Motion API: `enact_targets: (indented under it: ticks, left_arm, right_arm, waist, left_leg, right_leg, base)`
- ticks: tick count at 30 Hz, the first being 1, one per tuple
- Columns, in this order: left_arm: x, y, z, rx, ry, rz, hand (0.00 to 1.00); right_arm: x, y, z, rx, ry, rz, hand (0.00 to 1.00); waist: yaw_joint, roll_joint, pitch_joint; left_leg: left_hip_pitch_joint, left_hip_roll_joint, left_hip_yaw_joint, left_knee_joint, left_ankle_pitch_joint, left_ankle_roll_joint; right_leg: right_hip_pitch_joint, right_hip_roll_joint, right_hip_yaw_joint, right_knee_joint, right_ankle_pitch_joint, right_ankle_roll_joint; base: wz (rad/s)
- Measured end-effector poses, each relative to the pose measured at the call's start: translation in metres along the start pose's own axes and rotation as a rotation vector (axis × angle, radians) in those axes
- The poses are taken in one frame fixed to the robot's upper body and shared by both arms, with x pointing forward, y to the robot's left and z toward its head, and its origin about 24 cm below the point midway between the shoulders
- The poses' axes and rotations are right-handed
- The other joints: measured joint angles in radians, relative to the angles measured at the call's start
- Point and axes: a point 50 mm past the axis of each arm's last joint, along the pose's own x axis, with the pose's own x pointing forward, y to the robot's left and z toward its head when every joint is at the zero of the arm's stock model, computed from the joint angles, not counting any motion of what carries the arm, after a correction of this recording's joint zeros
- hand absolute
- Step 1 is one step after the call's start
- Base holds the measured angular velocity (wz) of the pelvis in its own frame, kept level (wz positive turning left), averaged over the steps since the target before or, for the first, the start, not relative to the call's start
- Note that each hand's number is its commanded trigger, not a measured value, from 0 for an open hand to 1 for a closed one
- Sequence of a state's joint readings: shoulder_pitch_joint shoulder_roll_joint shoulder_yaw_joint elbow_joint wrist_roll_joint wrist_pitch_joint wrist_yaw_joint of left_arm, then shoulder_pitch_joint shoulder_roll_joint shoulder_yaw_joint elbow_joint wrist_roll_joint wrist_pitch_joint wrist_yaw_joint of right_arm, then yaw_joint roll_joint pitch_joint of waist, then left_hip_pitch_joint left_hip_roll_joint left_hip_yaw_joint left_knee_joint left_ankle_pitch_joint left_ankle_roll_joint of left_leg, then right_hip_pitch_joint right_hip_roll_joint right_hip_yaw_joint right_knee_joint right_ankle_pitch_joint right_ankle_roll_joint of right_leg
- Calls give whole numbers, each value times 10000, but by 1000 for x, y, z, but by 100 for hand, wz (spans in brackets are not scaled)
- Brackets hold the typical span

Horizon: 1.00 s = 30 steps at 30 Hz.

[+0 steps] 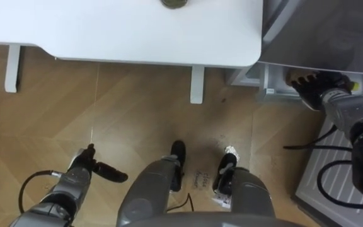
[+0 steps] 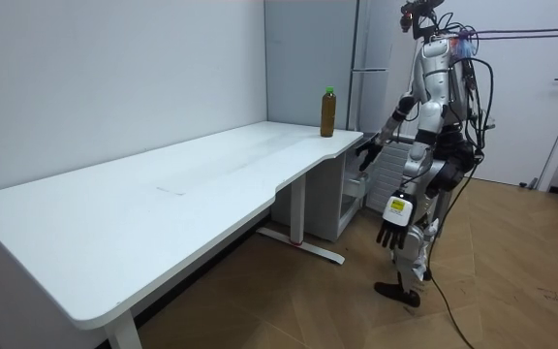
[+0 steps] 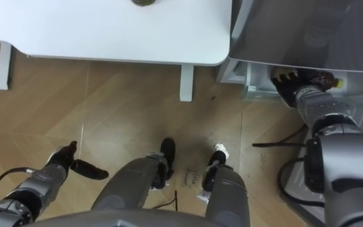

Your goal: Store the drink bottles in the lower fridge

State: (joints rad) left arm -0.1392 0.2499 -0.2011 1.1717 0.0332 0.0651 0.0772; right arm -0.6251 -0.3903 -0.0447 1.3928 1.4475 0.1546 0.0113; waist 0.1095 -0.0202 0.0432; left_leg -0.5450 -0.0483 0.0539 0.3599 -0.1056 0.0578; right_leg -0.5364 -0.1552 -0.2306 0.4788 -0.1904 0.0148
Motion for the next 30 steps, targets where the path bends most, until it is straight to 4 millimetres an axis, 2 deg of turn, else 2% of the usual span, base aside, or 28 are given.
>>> enact_targets:
  ticks: [9, 18, 19, 20, 21, 22, 26, 28, 30]
  left_arm:
    - [-1, -3, -6, -11, 112, -280, 0]
    - [-2, -1, -14, -531, 238, -142, 0]
    - [-3, 0, -17, -596, 309, -86, 0]
    - [-3, 0, -22, -620, 424, -63, 0]
    - [-4, 0, -24, -656, 493, -57, 0]
    - [-5, 0, -31, -793, 646, -67, 0]
    - [-10, -7, -49, -975, 980, -171, 0]
    - [-13, -10, -58, -947, 1166, -236, 0]
    - [-14, -11, -64, -925, 1287, -243, 0]
  right_arm:
    - [-4, -32, -3, 120, 54, -357, 0]
    - [-15, -84, -7, 271, -105, -704, 0]
    - [-19, -96, -9, 334, -129, -813, 0]
    - [-22, -106, -13, 395, -123, -922, 0]
    - [-24, -112, -16, 457, -95, -974, 0]
    - [-28, -124, -24, 517, 11, -1127, 0]
    - [-46, -164, -42, 224, 421, -1866, 0]
    - [-53, -178, -48, 237, 524, -2132, 0]
    - [-60, -190, -52, 224, 588, -2420, 0]
  waist:
    - [15, 28, -16]
    - [-79, 106, -114]
    - [-134, 115, -138]
    - [-219, 124, -207]
    - [-251, 112, -237]
    - [-254, 80, -351]
    - [-515, 102, -404]
    - [-609, 127, -452]
    - [-644, 116, -461]
  left_leg:
    - [909, 17, 16, -450, -1, 0]
    - [2289, 81, 120, -1154, -11, -9]
    - [2576, 81, 123, -1269, -19, -17]
    - [2785, 109, 132, -1359, -58, -42]
    - [2894, 131, 156, -1400, -79, -57]
    - [3063, 190, 238, -1449, -120, -87]
    - [3815, 274, 270, -1623, -184, -173]
    - [3961, 314, 288, -1624, -210, -210]
    - [4054, 355, 285, -1620, -227, -240]
  right_leg:
    - [984, 196, 55, -714, 127, 81]
    - [2498, 420, 54, -1829, 399, 156]
    - [2779, 433, 31, -1953, 407, 167]
    - [3008, 484, 30, -2100, 434, 171]
    - [3125, 517, 49, -2186, 455, 168]
    - [3306, 582, 80, -2328, 508, 144]
    - [4110, 714, 104, -2646, 532, 122]
    - [4353, 784, 111, -2904, 568, 100]
    - [4495, 856, 181, -3015, 595, 89]
  base:
    - [-2]
    - [-5]
    - [0]
    - [-5]
    - [-15]
    - [-16]
    - [-7]
    - [-5]
    - [-5]
